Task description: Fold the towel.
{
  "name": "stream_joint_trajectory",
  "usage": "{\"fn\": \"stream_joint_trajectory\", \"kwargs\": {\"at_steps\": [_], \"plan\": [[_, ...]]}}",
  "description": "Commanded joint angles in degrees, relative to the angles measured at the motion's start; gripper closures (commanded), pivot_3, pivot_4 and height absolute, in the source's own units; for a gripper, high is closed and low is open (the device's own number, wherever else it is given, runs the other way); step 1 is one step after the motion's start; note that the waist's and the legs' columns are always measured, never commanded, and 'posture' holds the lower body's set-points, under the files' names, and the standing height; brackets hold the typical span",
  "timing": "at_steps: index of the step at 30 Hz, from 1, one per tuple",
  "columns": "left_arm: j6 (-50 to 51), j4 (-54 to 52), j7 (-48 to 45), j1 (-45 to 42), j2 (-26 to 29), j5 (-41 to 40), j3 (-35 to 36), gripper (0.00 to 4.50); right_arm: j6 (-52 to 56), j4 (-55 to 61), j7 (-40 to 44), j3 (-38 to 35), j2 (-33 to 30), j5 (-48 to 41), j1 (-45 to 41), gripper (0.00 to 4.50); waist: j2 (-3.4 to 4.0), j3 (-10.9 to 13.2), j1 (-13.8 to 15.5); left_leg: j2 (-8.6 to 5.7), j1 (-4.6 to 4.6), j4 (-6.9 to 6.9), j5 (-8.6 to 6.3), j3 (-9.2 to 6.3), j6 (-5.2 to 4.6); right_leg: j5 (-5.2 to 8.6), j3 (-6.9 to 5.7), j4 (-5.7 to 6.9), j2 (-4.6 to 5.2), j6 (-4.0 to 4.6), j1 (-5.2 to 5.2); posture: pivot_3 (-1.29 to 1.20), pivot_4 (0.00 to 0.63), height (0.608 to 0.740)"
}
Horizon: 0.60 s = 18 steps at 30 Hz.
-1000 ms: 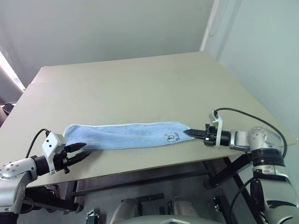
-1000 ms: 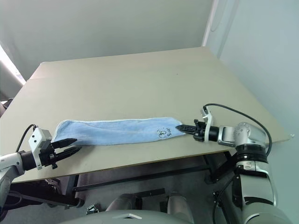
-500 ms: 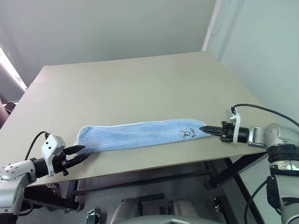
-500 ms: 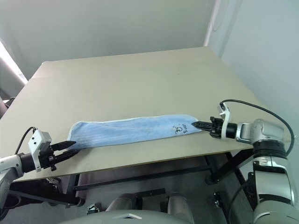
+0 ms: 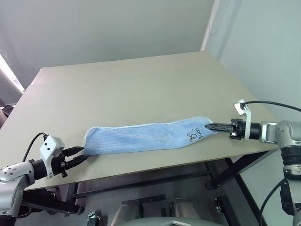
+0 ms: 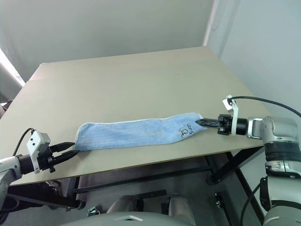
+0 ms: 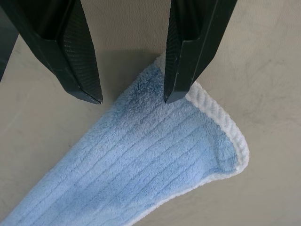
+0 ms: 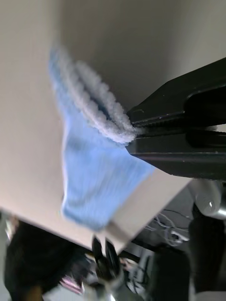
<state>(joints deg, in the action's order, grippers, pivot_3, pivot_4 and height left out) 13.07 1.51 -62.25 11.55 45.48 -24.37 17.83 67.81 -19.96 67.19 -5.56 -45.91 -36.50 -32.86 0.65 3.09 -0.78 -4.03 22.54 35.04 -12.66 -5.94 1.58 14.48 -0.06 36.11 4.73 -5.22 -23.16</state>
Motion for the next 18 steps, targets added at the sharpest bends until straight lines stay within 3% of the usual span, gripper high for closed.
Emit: {"fn": "stream_joint_trajectory", "kwargs": {"at_steps": [1,8,14,18], "plan": [[0.04,-1.45,0.28,0.32,0.53,-0.34,1.23,2.32,3.55,5.44,-1.50,-2.57,2.05,-4.59,-3.53,4.46,-0.01,0.01,0.07,0.00,0.01,0.00,0.00,0.00,0.00,0.00,0.00,0.00,0.01,0.00,-0.01,0.00,0.000,0.740],[0.76,-2.49,1.39,1.06,0.08,-0.08,0.31,2.32,8.41,10.02,-4.50,1.03,11.37,-8.88,-8.41,4.46,-0.02,0.01,-0.04,0.00,0.02,-0.01,-0.01,-0.03,0.00,-0.03,0.05,-0.01,0.04,0.05,-0.07,0.00,0.000,0.740],[1.51,-3.56,2.50,0.53,-0.31,-0.29,0.04,2.32,4.73,7.06,-7.19,7.00,21.45,-6.23,-11.29,4.46,-0.02,0.01,-0.01,-0.01,0.02,-0.01,-0.01,-0.05,0.00,-0.15,0.04,-0.01,0.03,0.22,-0.20,0.00,0.000,0.740],[1.69,-4.23,3.19,1.66,-0.06,-0.47,1.30,2.32,-2.59,5.15,-10.60,13.03,26.03,0.15,-9.98,4.46,-0.04,0.00,0.06,-0.05,0.02,-0.02,-0.01,-0.06,0.00,-0.16,0.02,-0.01,0.02,0.22,-0.22,0.00,0.000,0.740]]}}
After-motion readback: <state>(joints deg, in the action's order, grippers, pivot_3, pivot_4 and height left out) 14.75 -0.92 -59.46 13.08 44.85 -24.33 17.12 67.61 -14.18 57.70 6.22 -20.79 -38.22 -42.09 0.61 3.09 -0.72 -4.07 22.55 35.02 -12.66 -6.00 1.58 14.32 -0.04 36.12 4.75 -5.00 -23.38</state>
